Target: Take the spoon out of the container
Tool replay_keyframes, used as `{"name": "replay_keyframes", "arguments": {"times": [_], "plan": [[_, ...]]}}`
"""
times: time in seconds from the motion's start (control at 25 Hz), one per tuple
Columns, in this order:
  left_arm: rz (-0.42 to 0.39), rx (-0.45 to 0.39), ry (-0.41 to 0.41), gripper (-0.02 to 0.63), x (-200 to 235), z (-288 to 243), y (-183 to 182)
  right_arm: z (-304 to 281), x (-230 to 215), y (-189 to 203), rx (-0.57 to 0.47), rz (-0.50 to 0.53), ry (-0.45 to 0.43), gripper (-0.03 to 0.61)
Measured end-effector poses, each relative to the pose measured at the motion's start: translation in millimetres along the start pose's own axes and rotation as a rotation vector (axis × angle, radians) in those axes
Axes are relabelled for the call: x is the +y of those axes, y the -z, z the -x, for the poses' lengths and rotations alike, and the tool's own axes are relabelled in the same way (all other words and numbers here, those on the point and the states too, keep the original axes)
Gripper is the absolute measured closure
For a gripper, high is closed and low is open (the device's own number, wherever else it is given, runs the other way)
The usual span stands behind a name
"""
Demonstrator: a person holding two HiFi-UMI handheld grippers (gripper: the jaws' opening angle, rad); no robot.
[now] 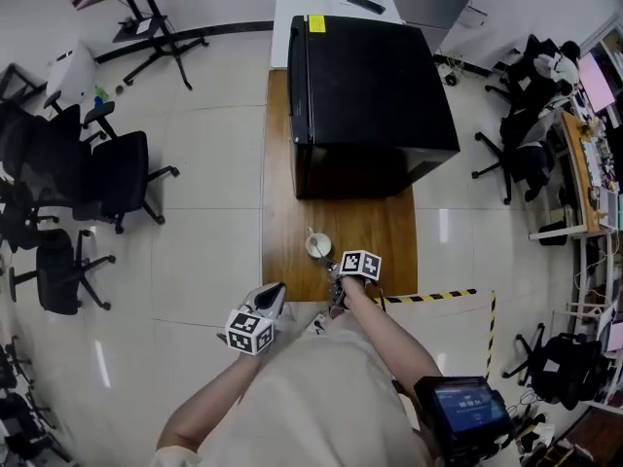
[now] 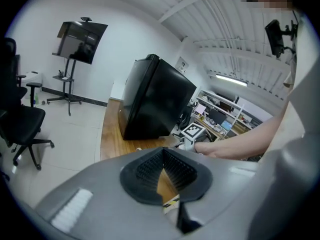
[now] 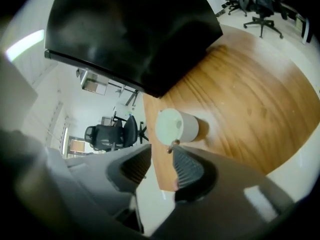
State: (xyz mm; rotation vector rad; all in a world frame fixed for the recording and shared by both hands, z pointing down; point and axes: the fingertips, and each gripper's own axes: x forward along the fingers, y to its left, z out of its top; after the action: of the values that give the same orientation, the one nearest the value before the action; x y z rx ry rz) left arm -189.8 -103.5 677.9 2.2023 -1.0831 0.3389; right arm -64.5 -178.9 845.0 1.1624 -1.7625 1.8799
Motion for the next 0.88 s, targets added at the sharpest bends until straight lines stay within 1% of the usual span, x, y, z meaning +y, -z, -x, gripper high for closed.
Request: {"name": "replay_keyframes", "arguments": {"times": [0.12, 0.2, 0.36, 0.4, 0.48, 0.56, 0.64, 0.76, 0.88], "plan": [[0.007, -0.007, -0.018, 0.614, 2.7, -1.4, 1.4, -6.7, -11.5, -1.9, 0.003, 0.008, 0.048, 0.453], [0.009, -0.007, -0.024, 0.614, 1.8, -2.0, 4.7, -5.9, -19.2, -3.1, 0.009, 0.014, 0.070, 0.486], [0.018, 0.006, -0.042, 0.614, 4.8, 6.2, 11.7, -3.4, -19.9, -3.0, 0.012, 0.013, 0.091, 0.529], [0.021, 0.007, -0.048, 0.614, 6.5, 7.9, 12.1, -3.6, -18.1, -3.7, 0.014, 0.011, 0.093, 0.531], [0.032, 0.004, -0.057, 0.614, 8.0, 9.5, 12.3, -3.1, -15.5, -4.0, 0.021, -0.002, 0.090, 0.526], [0.045, -0.001, -0.066, 0.614, 8.3, 10.5, 14.4, -3.3, -14.2, -2.2, 0.016, -0.046, 0.069, 0.483], [0.055, -0.007, -0.072, 0.614, 8.8, 9.1, 16.7, -6.4, -14.0, -3.8, -0.001, -0.095, 0.042, 0.460], [0.075, -0.001, -0.077, 0.614, 4.2, 12.0, 27.9, -13.8, -24.0, 7.0, 0.004, -0.152, 0.042, 0.457], [0.065, -0.008, -0.075, 0.614, 5.5, 14.4, 21.1, -22.1, -24.1, 3.3, -0.007, -0.180, 0.042, 0.465]]}}
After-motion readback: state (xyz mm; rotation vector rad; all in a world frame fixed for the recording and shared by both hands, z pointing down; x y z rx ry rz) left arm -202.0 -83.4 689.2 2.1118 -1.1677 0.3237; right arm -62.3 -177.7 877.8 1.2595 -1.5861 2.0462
